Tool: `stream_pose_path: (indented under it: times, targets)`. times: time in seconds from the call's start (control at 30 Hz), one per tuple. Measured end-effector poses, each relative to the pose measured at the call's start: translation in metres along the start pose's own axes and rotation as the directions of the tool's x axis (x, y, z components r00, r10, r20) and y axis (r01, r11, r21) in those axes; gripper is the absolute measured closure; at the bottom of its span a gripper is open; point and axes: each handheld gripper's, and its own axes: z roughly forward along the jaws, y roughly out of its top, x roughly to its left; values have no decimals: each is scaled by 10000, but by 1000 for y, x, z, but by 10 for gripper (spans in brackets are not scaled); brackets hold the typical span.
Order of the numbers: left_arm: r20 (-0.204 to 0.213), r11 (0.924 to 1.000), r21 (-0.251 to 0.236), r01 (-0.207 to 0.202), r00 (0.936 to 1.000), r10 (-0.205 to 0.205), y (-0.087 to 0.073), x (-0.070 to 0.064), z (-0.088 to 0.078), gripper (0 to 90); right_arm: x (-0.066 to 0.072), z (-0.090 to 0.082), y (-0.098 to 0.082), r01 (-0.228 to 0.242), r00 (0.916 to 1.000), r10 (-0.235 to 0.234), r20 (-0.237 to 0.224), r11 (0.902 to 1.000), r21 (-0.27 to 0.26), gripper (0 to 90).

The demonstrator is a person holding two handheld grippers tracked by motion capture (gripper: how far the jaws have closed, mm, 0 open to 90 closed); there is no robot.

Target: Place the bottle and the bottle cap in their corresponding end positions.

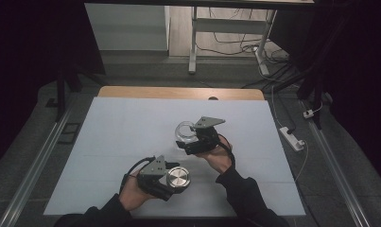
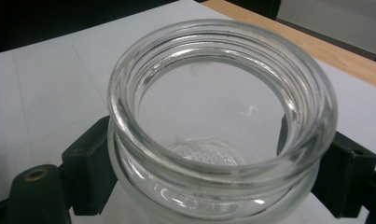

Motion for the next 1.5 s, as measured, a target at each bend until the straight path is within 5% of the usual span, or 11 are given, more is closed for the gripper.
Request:
stream_pose_path:
  times: [0.5,0.77,0.93,1.03,1.13,1.27,1.5]
  targets:
    - [-459,9959,902,120,9989,-79,-17,13,31,204,-14,36,-7,-145,9987,122,489,9987,478,150]
    - [-715,9820,1886,-62,9972,201,-22,14,46,203,-17,51,-14,-124,9982,83,599,9976,683,150]
    - [-473,9735,2281,186,9988,-80,-23,18,47,202,-15,53,-16,197,9982,-234,549,9975,674,148]
    - [-434,9728,2312,114,9991,-14,-23,18,47,200,-15,53,-17,218,9983,-248,519,9981,584,147]
    - [-230,9698,2394,473,9988,-430,-24,22,48,188,-14,53,-17,202,9980,-238,592,9979,616,146]
    - [-284,9694,2413,447,9988,-390,-23,21,48,185,-16,52,-16,88,9992,-114,395,9977,668,115]
    - [-202,9711,2194,944,9955,-922,-22,25,41,122,-14,48,-12,229,9994,-243,238,9980,584,43]
